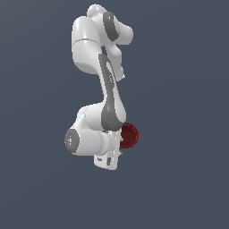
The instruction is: Pick up the object and move it to a goal position.
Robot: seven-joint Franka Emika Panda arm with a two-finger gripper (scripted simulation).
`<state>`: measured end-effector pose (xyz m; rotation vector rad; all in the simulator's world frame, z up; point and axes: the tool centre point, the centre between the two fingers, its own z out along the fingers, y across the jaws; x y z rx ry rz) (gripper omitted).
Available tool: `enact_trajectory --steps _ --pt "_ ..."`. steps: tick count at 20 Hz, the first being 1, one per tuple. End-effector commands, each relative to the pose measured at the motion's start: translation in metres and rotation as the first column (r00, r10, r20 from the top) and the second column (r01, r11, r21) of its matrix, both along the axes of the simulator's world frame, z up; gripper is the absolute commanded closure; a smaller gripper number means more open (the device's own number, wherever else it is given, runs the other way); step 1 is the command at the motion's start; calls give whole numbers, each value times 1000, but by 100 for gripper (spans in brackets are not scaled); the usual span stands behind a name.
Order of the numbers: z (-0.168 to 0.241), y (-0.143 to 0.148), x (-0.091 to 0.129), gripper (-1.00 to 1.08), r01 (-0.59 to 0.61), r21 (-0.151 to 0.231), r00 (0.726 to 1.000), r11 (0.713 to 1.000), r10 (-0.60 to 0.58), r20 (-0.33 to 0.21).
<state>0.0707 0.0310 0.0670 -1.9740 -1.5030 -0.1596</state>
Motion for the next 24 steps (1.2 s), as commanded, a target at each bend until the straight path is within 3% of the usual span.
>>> enact_trajectory --steps 1,11,24 --pt "-1 -2 1 -20 -18 24 1000 1000 17 13" --pt "-5 -8 5 -20 -87 119 994 989 78 73" --pt "-17 0 1 -20 -94 129 993 987 84 80"
